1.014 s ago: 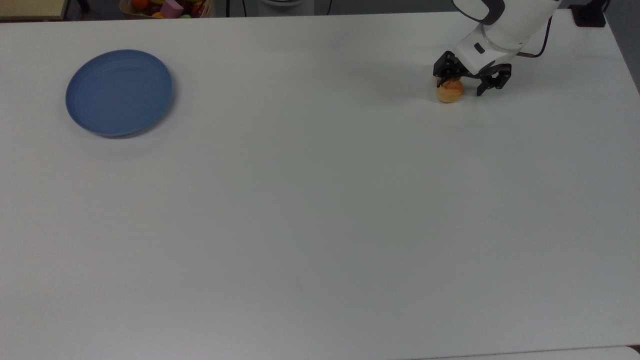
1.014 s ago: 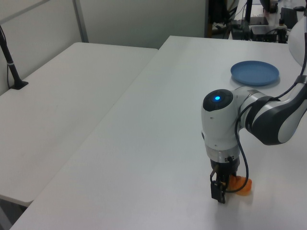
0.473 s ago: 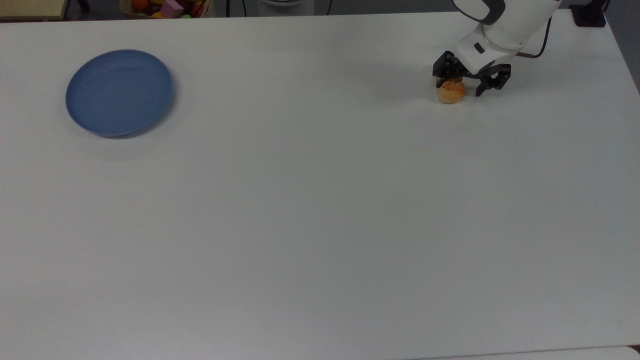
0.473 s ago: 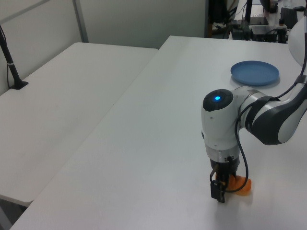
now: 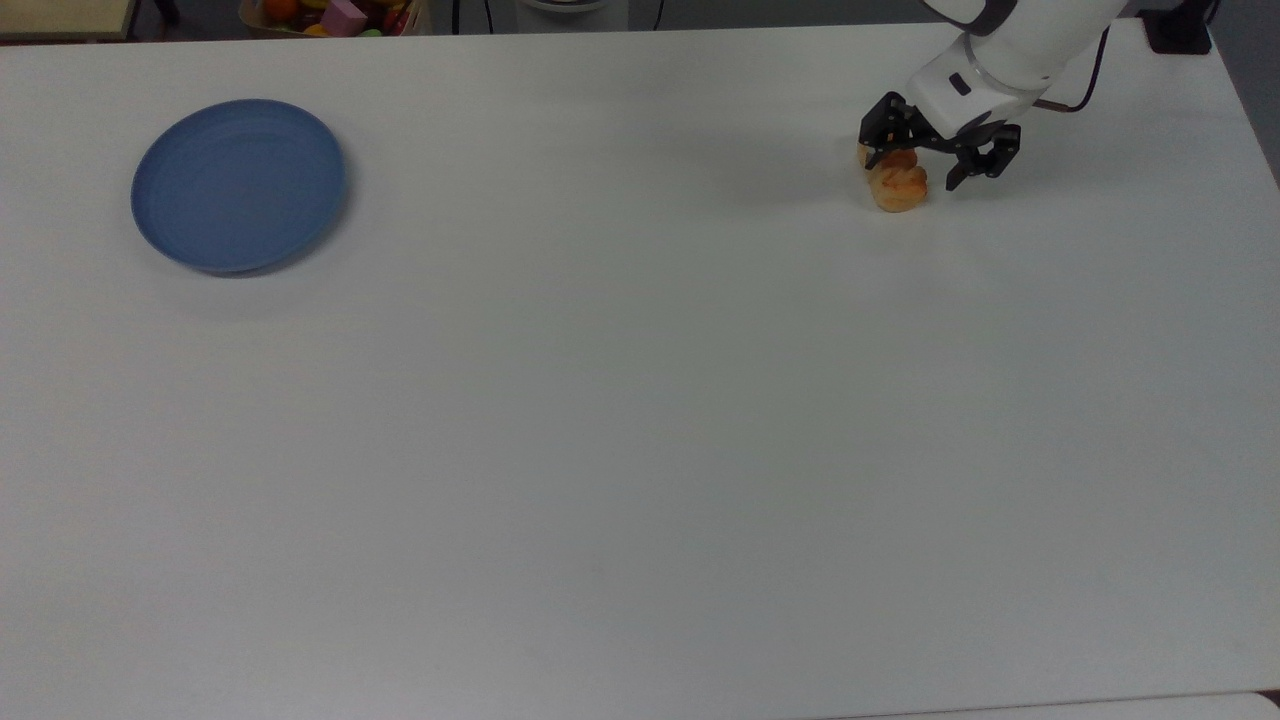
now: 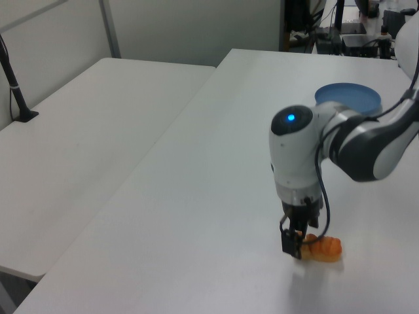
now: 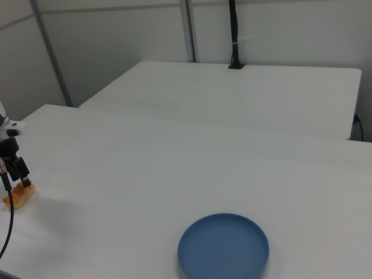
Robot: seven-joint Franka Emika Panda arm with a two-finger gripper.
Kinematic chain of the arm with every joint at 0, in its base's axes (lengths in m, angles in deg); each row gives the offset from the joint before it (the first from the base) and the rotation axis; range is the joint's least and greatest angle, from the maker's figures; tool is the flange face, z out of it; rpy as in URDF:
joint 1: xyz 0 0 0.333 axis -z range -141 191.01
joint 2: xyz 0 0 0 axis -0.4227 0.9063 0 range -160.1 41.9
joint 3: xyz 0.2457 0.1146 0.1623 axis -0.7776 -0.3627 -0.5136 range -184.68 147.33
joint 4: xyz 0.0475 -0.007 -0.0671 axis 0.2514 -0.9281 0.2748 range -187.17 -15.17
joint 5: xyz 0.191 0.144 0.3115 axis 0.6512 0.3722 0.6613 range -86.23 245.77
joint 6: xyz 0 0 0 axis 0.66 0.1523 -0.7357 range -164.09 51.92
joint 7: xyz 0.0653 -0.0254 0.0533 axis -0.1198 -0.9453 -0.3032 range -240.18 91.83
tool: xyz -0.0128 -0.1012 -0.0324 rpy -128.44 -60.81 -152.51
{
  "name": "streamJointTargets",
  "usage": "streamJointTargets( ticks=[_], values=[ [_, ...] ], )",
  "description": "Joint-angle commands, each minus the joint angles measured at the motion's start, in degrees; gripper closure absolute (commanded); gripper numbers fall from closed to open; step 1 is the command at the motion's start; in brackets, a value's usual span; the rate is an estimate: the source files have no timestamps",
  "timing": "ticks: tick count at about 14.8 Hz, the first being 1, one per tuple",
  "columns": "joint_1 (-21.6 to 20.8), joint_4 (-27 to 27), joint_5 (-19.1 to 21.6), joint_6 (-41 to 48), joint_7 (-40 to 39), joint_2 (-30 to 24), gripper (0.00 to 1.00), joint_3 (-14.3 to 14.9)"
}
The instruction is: Put the bread on the table
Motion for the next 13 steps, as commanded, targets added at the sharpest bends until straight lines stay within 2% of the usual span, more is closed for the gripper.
streamJointTargets(
  ticks=[1, 5, 9, 10, 11, 13],
  values=[
    [1.21, 0.20, -0.51, 3.24, -1.45, -3.51, 0.00, 0.16],
    [5.68, 0.20, 1.15, 8.34, -9.25, -9.30, 0.00, -0.28],
    [15.07, 0.20, 8.78, 11.41, -23.47, -17.65, 0.00, 0.60],
    [17.36, 0.29, 10.63, 12.55, -27.26, -19.41, 0.00, 1.64],
    [18.78, 0.29, 12.30, 13.52, -30.60, -21.17, 0.00, 3.92],
    [19.05, 0.21, 14.59, 14.67, -36.14, -23.64, 0.00, 10.32]
  ],
)
